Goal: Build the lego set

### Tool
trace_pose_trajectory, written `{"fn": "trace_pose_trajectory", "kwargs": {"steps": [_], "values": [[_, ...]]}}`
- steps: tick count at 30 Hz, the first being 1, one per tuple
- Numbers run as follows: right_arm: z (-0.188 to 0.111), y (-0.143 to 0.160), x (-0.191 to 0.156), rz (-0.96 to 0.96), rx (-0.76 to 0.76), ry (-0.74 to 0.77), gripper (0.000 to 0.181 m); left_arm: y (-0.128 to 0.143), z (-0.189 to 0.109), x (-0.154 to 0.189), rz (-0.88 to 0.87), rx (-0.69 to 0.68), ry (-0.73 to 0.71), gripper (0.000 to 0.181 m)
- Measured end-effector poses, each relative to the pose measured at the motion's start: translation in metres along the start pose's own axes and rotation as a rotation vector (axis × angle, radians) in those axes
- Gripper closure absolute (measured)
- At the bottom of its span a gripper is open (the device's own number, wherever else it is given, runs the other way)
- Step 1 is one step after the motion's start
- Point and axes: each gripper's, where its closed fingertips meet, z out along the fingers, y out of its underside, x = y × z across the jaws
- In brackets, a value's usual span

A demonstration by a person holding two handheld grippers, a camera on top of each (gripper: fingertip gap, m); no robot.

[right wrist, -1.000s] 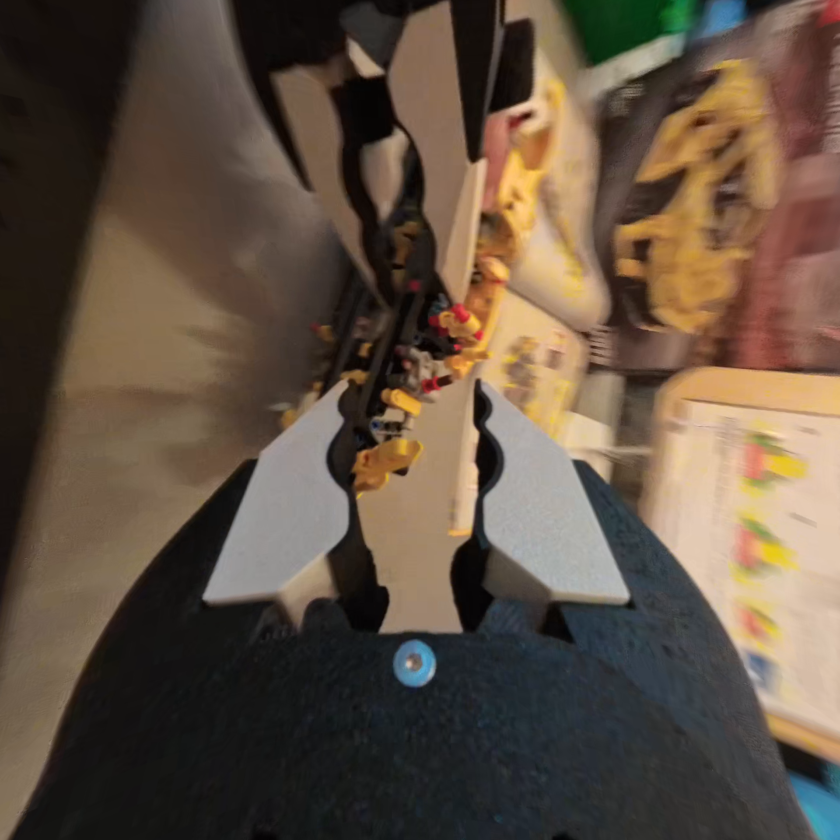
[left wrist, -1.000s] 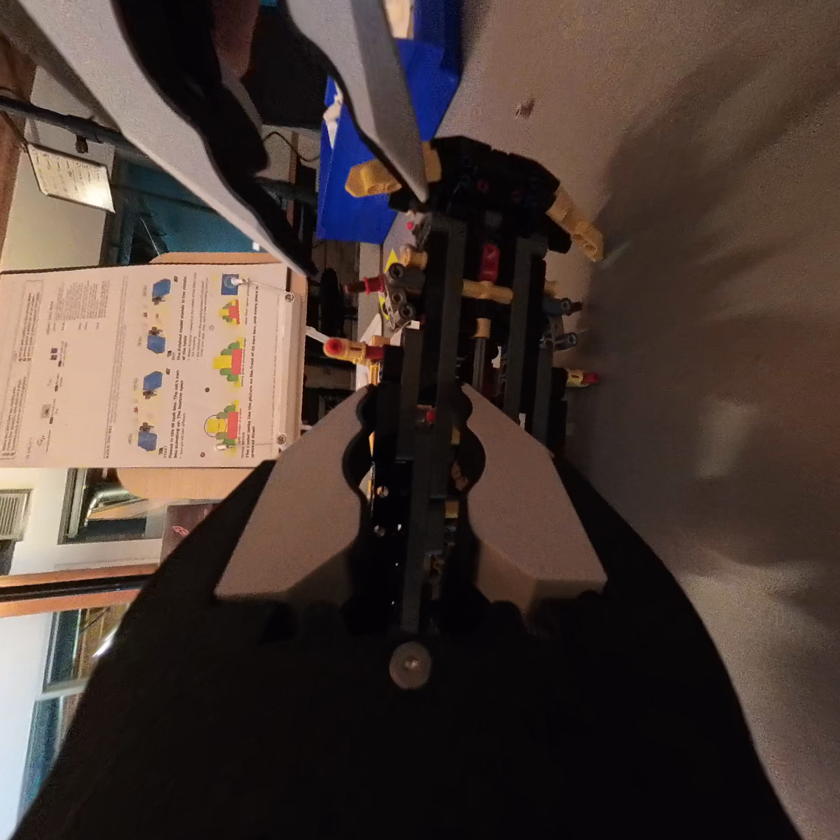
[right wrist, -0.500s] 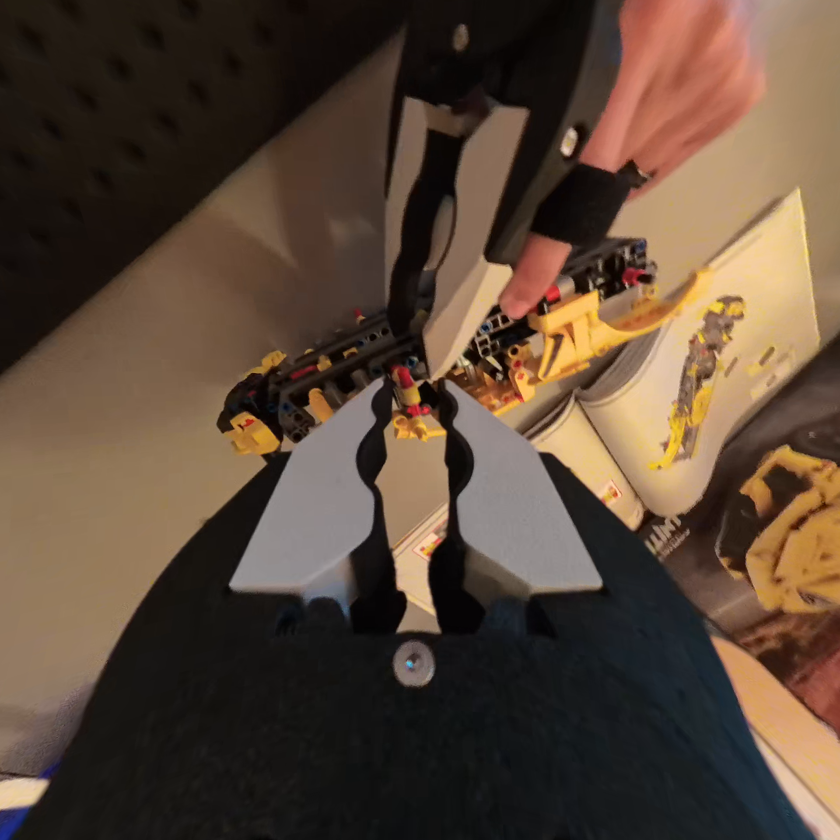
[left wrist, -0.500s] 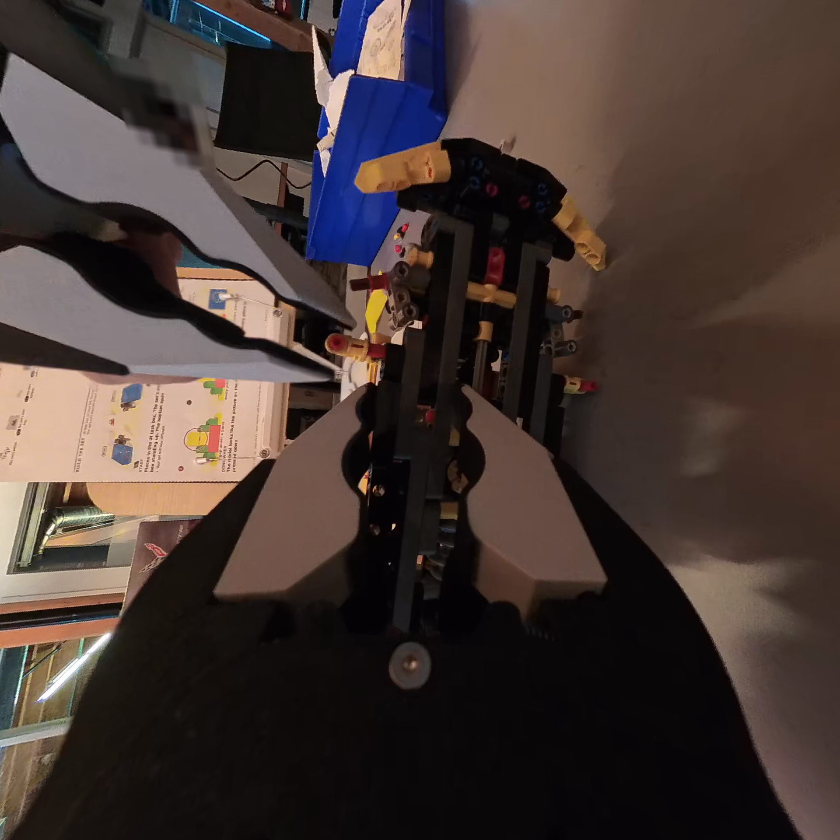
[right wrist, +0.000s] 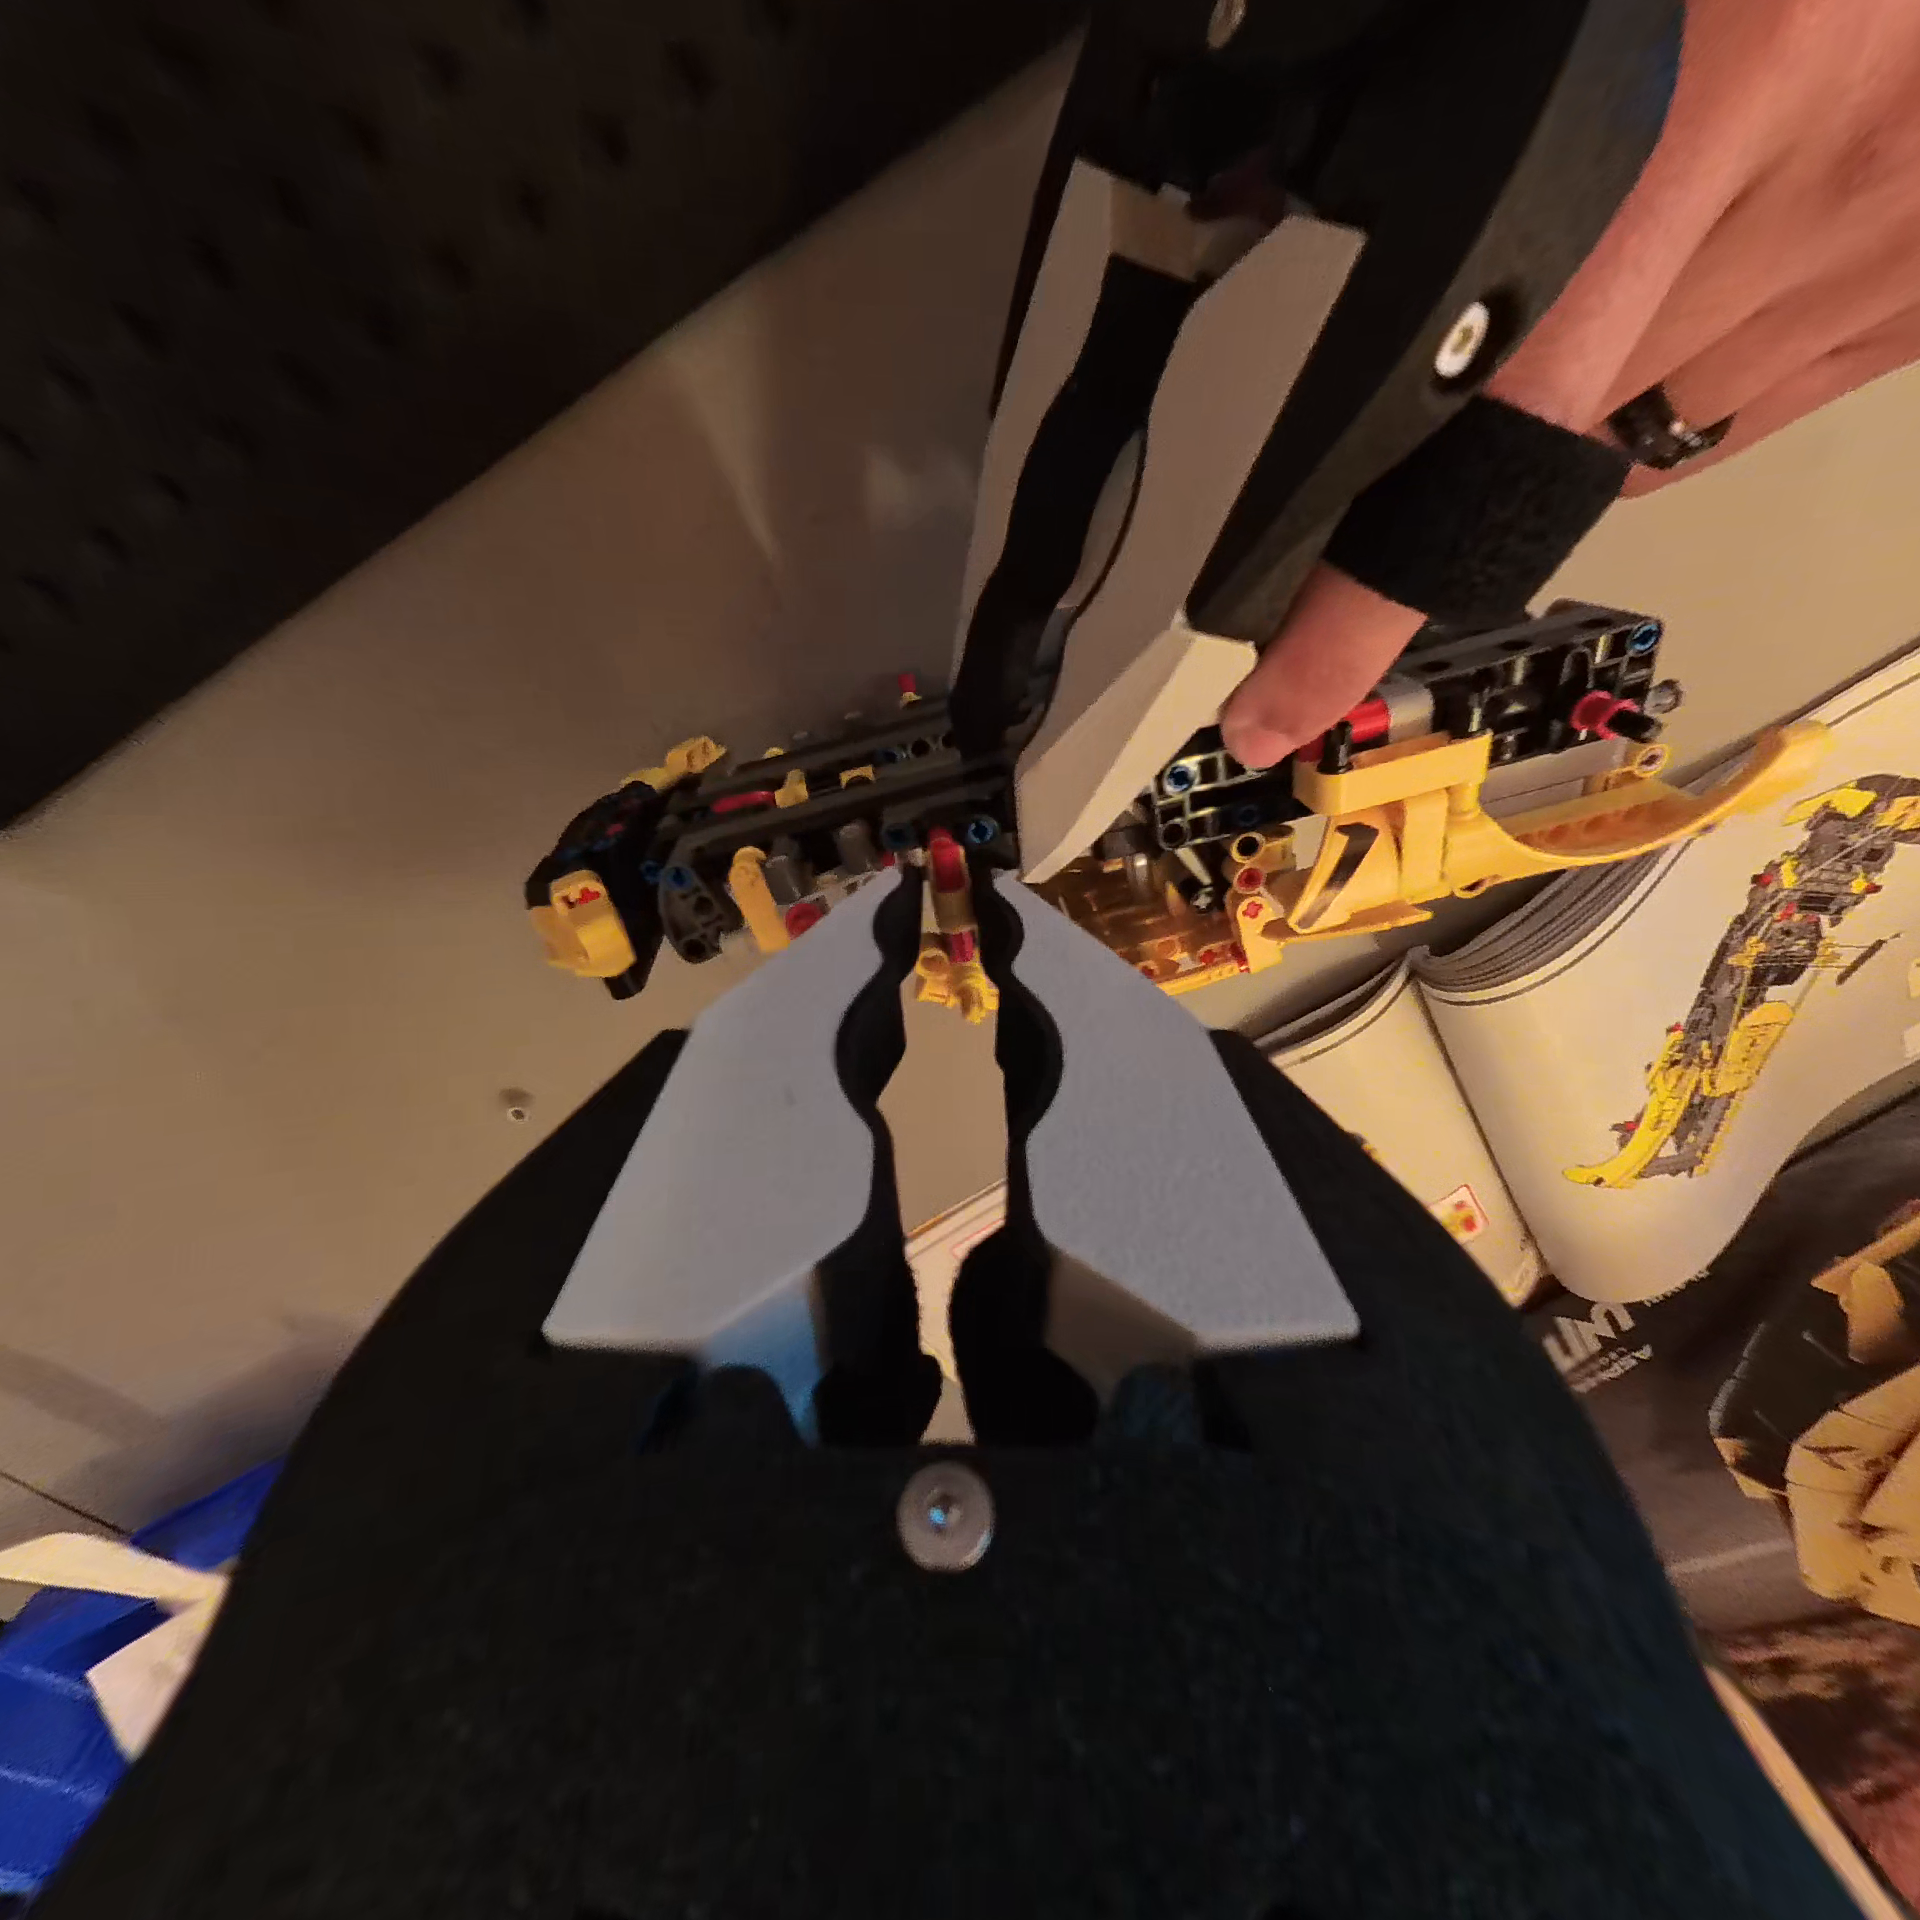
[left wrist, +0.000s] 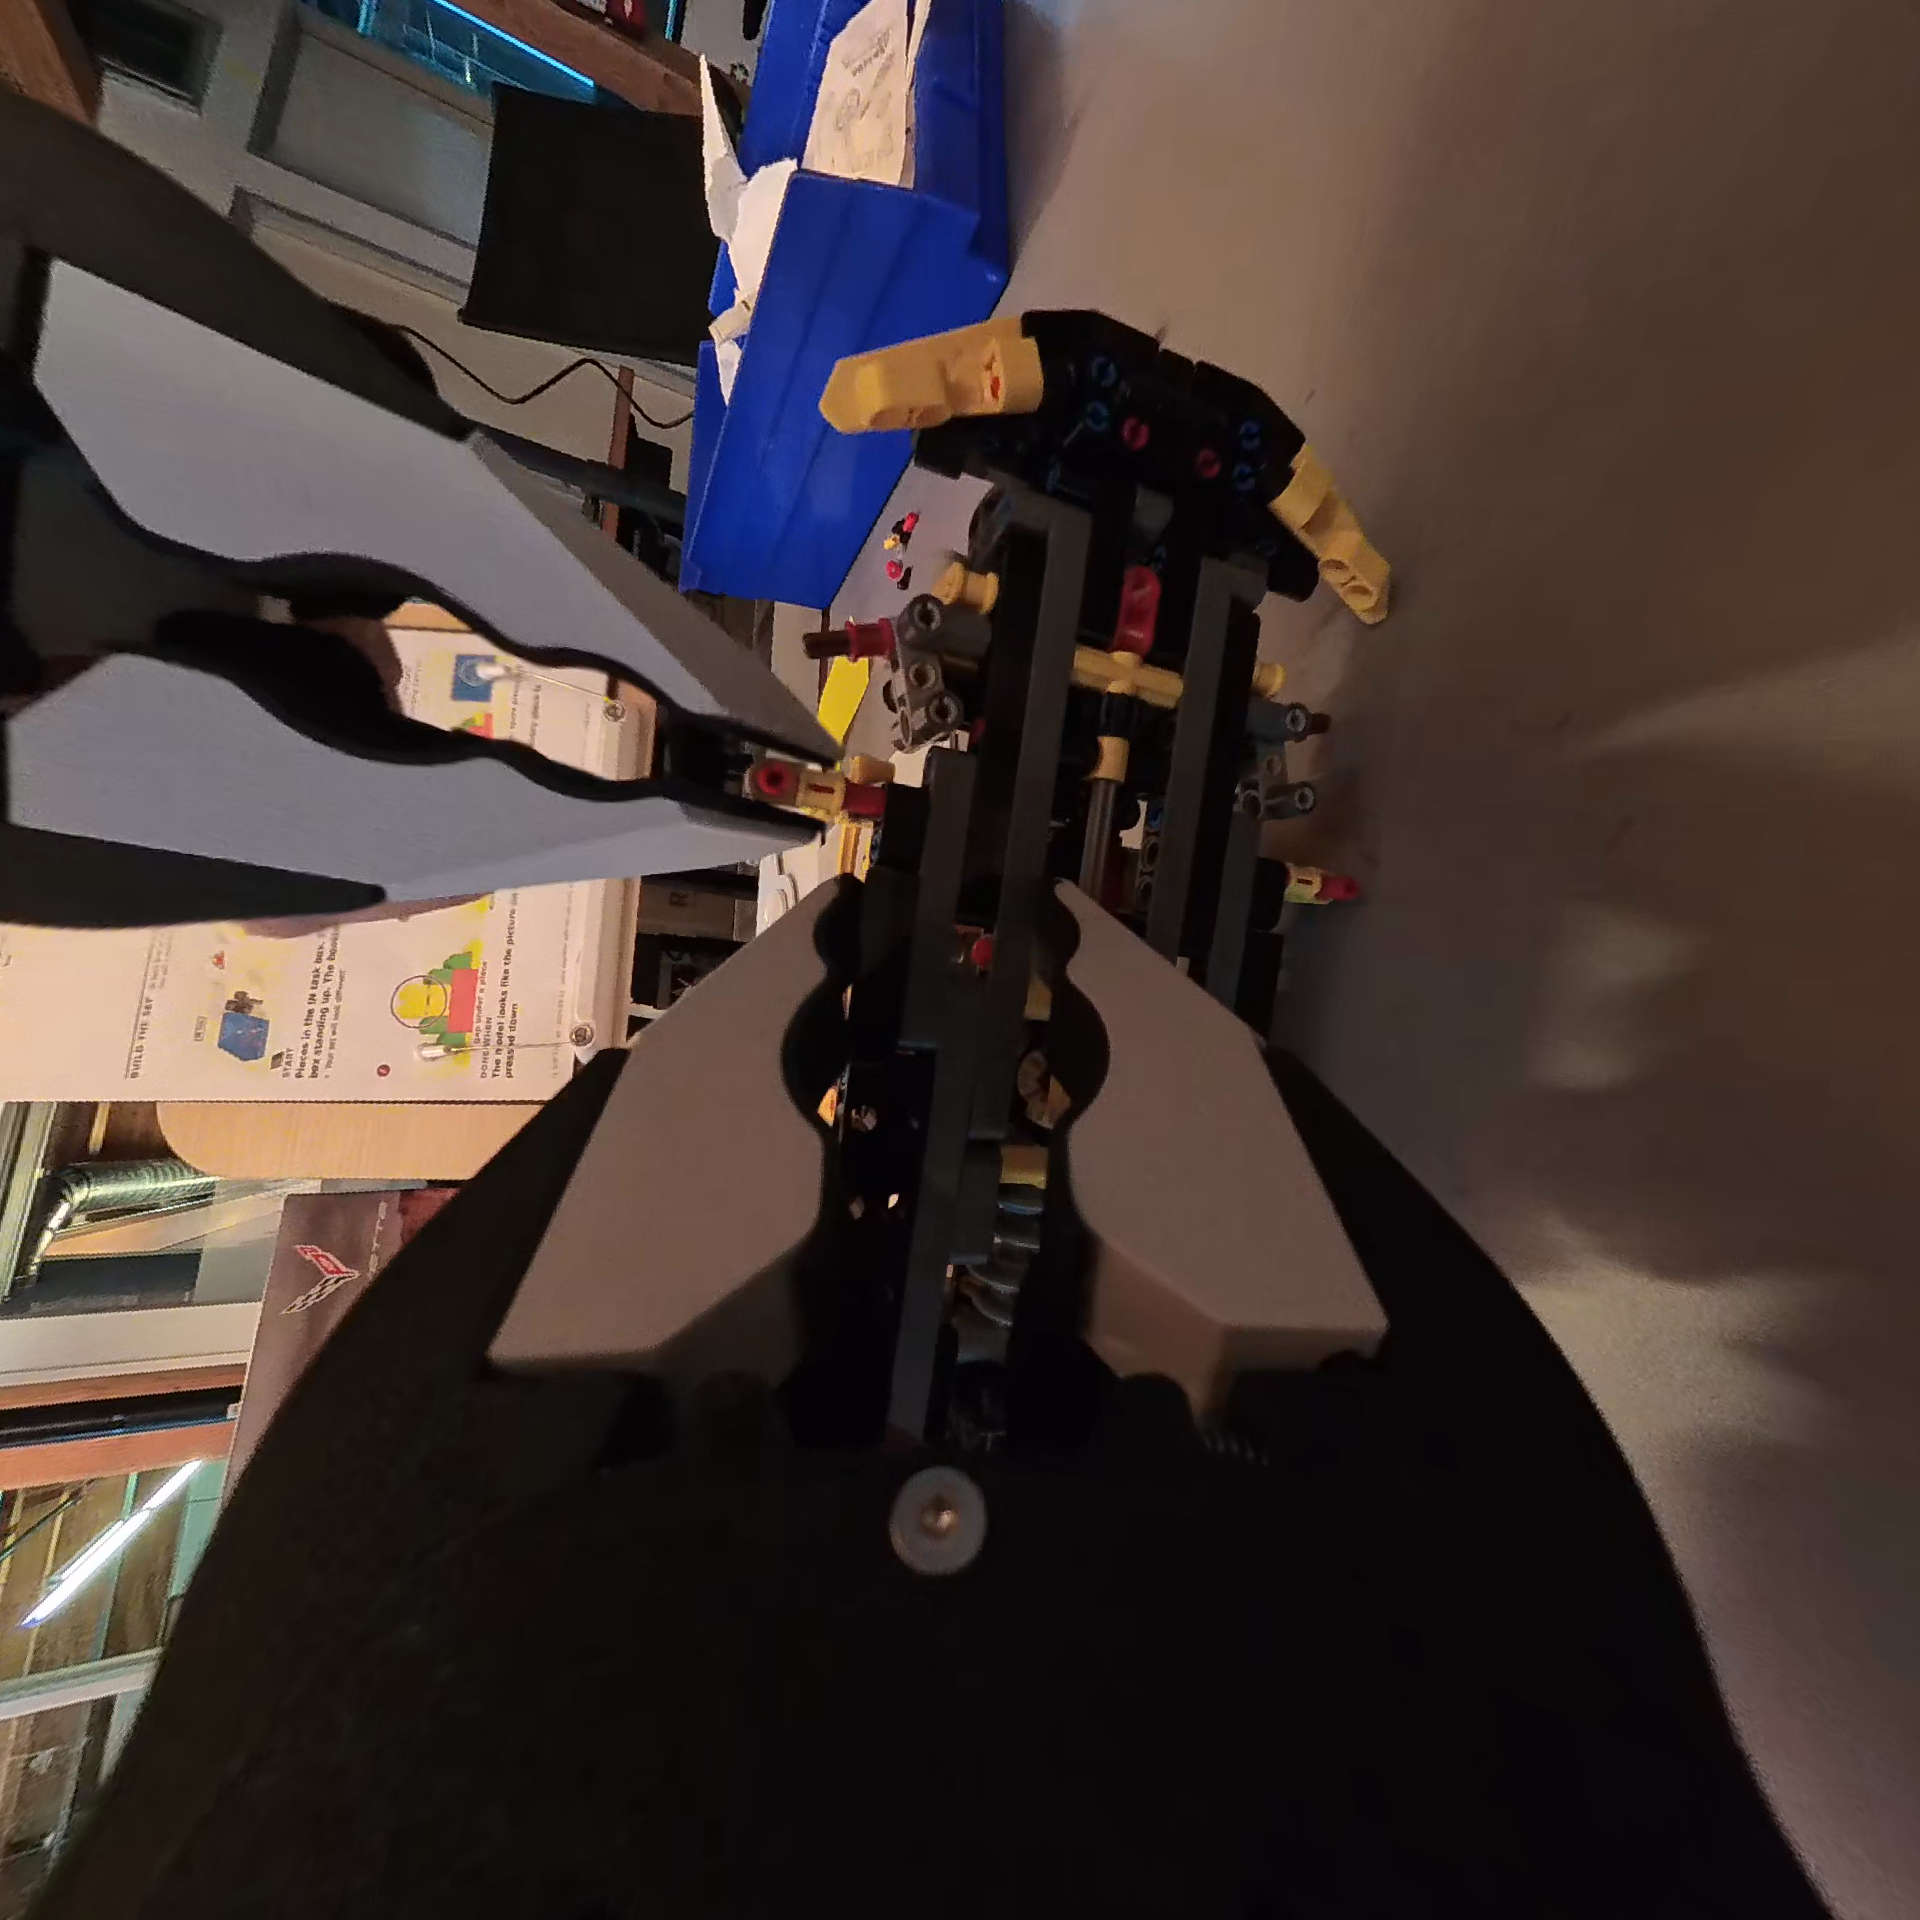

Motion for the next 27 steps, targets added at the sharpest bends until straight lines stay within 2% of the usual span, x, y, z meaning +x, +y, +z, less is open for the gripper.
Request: {"fn": "trace_pose_trajectory", "kwargs": {"steps": [3, 8, 21, 27], "values": [[-0.0033, -0.0073, 0.0006, -0.009, 0.035, 0.017, 0.175, 0.0001, 0.0001, -0.0002, -0.004, 0.003, 0.002, 0.148], [-0.0007, -0.0031, 0.0003, -0.026, -0.005, 0.023, 0.174, -0.0001, 0.0003, -0.0001, 0.001, -0.002, -0.002, 0.148], [0.0001, -0.0033, -0.0059, 0.016, -0.045, -0.153, 0.176, -0.0025, 0.0015, 0.0012, -0.008, -0.001, 0.014, 0.148], [0.0006, -0.0027, -0.0066, -0.015, -0.091, -0.132, 0.176, -0.0035, 0.0023, 0.0019, -0.009, -0.003, 0.018, 0.149]]}}
